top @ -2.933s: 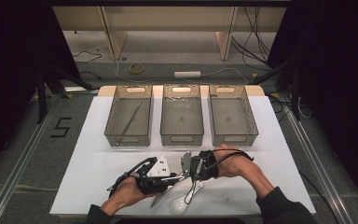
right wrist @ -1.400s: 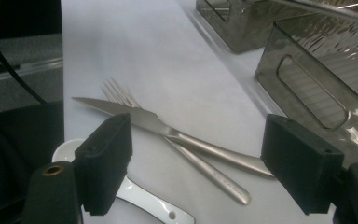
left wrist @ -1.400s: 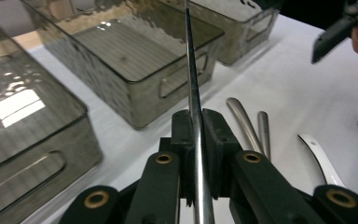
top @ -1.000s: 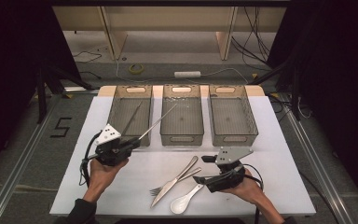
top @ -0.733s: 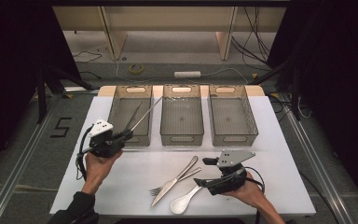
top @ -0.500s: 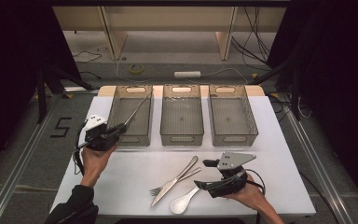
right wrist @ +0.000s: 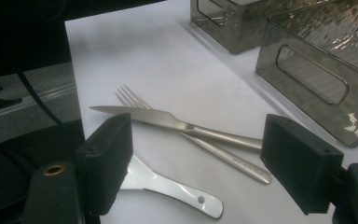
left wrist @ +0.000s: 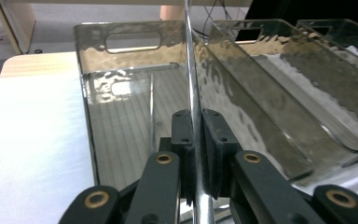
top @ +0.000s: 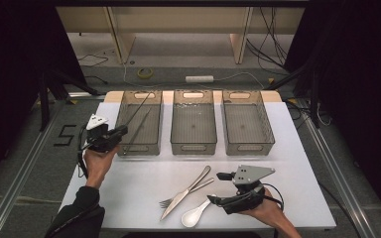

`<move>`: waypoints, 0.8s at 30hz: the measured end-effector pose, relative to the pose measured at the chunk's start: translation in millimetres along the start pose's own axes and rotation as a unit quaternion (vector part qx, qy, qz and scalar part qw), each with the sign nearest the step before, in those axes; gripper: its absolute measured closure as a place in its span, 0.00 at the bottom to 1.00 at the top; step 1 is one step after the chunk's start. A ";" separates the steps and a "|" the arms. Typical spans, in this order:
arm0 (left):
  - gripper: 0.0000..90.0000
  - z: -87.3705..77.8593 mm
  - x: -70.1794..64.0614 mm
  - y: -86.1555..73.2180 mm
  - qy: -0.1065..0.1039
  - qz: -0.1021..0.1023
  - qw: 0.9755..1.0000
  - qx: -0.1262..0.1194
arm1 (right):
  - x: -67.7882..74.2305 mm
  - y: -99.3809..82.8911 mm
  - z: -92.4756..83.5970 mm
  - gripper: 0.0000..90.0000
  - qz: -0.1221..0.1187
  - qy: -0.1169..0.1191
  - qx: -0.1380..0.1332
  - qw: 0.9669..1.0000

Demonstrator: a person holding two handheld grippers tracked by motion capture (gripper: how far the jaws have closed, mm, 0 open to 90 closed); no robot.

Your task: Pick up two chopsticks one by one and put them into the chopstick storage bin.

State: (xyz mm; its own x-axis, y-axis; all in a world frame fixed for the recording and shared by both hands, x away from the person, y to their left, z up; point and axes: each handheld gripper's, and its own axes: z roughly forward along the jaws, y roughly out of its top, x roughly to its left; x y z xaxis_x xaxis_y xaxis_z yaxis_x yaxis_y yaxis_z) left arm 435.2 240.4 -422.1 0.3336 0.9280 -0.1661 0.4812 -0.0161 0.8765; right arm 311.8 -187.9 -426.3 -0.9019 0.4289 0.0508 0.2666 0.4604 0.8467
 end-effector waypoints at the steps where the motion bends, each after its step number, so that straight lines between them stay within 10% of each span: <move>1: 0.93 1.4 1.1 -0.2 0.001 0.000 1.000 0.001 | 0.1 -0.1 -0.4 0.29 -0.001 0.000 0.000 1.000; 24: 0.92 20.5 12.0 -2.8 0.049 -0.019 0.998 0.038 | 4.8 -1.2 -1.3 0.29 -0.009 0.001 0.001 1.000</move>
State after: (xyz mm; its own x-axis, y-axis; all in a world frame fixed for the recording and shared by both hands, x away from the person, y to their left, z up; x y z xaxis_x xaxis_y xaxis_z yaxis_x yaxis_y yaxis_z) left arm 454.4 243.9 -435.7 0.2351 0.9602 -0.1508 0.5537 -0.0048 0.8327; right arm 306.8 -187.4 -426.4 -0.9071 0.4192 0.0366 0.2509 0.4691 0.8467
